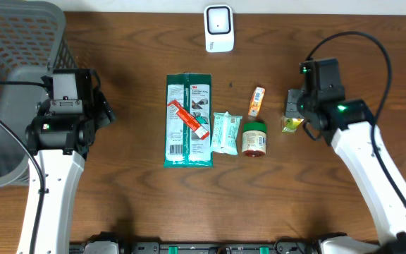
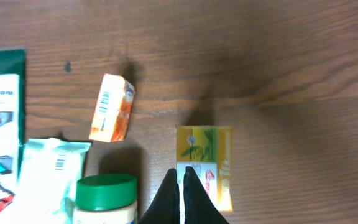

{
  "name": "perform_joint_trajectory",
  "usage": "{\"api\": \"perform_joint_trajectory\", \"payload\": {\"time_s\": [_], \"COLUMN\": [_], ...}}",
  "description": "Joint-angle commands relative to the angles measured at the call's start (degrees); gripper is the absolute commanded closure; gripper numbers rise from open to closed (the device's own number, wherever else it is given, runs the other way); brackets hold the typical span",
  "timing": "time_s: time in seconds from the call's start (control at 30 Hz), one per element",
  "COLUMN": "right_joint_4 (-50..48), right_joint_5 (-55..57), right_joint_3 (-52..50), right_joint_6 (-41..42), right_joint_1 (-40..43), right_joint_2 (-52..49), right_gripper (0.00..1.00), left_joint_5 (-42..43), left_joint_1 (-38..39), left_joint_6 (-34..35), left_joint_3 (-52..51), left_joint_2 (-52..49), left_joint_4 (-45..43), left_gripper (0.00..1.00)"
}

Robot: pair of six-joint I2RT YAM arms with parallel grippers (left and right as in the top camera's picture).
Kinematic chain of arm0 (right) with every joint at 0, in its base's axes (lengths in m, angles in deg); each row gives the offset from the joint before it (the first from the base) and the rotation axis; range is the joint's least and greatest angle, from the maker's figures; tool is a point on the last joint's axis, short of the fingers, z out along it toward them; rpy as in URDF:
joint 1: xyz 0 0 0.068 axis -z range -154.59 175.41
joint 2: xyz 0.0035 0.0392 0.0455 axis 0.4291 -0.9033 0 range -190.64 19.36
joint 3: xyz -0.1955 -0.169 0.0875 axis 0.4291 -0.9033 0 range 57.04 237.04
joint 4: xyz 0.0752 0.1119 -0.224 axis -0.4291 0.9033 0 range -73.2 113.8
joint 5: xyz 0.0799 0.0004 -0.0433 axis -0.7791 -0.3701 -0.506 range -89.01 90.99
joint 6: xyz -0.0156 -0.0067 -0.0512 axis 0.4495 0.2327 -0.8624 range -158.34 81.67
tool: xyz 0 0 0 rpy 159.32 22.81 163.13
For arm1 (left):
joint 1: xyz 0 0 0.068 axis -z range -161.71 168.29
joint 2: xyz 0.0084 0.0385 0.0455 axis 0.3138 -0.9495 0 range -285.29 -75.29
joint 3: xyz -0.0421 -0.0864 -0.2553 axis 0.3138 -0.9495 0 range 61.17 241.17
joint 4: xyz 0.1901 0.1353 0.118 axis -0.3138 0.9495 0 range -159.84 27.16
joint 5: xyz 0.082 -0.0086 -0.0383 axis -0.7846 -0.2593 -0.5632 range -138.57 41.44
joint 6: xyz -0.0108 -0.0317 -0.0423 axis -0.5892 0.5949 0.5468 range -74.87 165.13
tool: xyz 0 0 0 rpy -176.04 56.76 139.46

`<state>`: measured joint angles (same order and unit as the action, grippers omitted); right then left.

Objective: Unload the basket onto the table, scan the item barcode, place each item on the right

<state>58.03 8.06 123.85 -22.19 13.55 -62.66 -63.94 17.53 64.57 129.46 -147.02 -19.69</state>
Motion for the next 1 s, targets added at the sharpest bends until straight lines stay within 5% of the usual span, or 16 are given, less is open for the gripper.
{"api": "perform_joint_trajectory", "payload": {"time_s": [0.0, 0.6, 0.63, 0.77, 0.83, 0.97], "right_joint_4": [1.0, 1.0, 1.1, 4.1, 6.8, 13.9], "right_joint_5": [-0.1, 0.1, 0.1, -0.3, -0.3, -2.0], "right_joint_3": [1.0, 1.6, 2.5, 8.0, 11.3, 18.8], "right_joint_6": [1.0, 1.0, 1.0, 1.8, 2.8, 4.6], "right_joint_1": [0.3, 1.4, 1.4, 1.4, 1.5, 3.0], "right_joint_2": [1.1, -4.8, -4.1, -1.3, -1.1, -2.7], "right_gripper": [0.99, 0.99, 0.96, 0.57, 0.26, 0.21], "left_joint_5": [-0.7, -0.7, -0.7, -0.7, -0.7, -0.7], "left_joint_1": [-0.3, -0.3, -0.3, -0.3, -0.3, -0.3], "left_joint_6": [-0.5, -0.5, -0.5, -0.5, -0.5, -0.5], "left_joint_3": [0.6, 0.6, 0.6, 0.6, 0.6, 0.6], "left_joint_2": [0.2, 0.2, 0.2, 0.2, 0.2, 0.2], "left_joint_4": [0.2, 0.2, 0.2, 0.2, 0.2, 0.2], "left_gripper": [0.13, 0.13, 0.13, 0.13, 0.13, 0.13]}}
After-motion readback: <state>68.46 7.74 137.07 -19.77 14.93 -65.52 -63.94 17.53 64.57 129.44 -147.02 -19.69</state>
